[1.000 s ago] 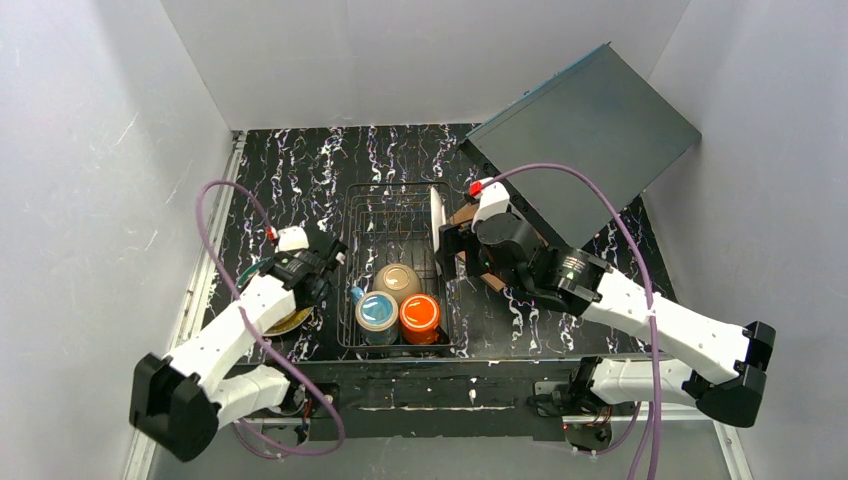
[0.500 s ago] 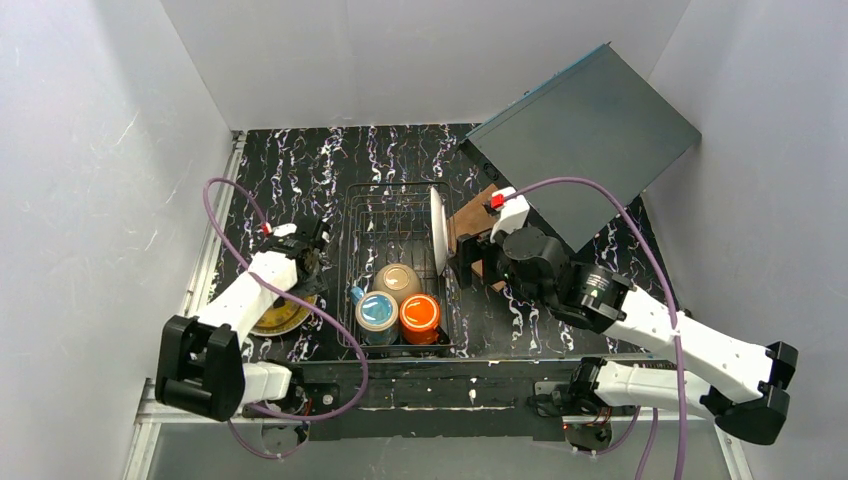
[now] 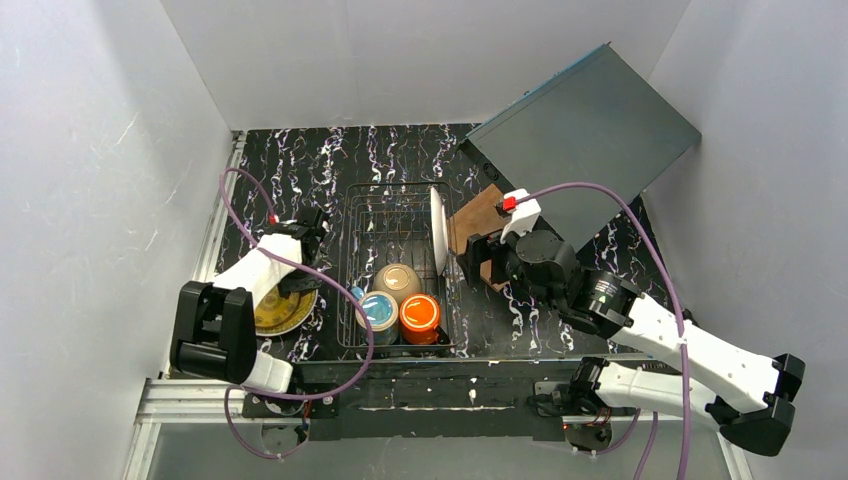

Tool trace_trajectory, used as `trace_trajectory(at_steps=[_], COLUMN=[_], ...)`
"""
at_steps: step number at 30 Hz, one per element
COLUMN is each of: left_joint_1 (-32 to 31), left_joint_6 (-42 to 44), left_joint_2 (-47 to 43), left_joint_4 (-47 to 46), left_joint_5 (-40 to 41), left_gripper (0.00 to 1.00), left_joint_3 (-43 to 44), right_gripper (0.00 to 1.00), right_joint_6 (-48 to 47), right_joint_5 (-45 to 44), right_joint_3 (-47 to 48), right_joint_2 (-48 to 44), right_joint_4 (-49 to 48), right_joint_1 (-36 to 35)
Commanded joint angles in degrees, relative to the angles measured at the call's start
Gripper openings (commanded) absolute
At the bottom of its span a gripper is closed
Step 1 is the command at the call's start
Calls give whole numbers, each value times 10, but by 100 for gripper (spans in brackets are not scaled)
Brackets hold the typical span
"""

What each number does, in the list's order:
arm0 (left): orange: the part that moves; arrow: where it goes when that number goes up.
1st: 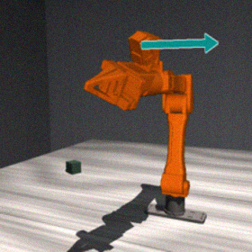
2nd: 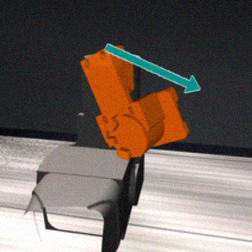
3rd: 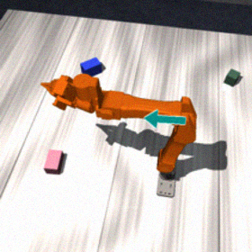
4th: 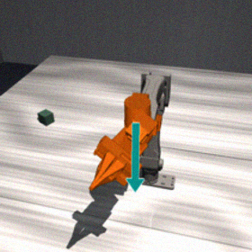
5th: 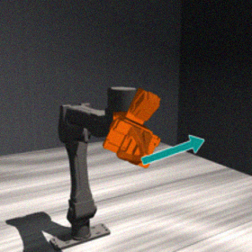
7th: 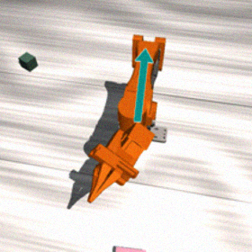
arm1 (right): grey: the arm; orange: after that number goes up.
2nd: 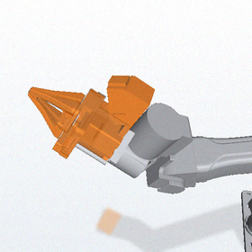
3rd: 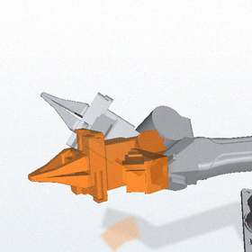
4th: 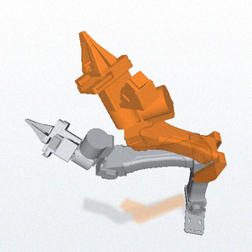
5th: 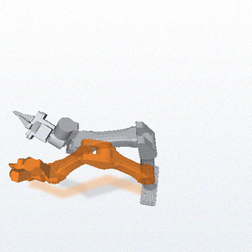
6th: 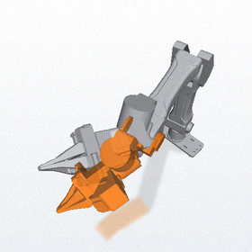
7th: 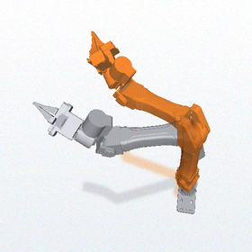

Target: Load the mixed dishes into the dish rack

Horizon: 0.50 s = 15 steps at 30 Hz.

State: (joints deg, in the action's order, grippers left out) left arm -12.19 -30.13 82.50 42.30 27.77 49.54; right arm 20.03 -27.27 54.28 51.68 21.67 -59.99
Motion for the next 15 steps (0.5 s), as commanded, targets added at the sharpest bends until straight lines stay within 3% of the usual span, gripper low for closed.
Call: trace_trajectory(at_steps=[1,8,15], left_joint_1=[5,6,6], left_joint_6=[16,25,34], left_joint_2=[7,3,-54], left_joint_4=[-1,-19,-23], left_joint_5=[5,-21,-6], left_gripper=[34,2,0], left_joint_3=[8,8,-1], right_gripper=[98,98,98], right_joint_6=[-12,-9,-3], right_joint_5=[-2,7,12], right_joint_3=[-8,-8,-8], right_joint_2=[-17,-15,-12], right_joint_4=[-41,-44,-43], right_joint_1=[8,10,11])
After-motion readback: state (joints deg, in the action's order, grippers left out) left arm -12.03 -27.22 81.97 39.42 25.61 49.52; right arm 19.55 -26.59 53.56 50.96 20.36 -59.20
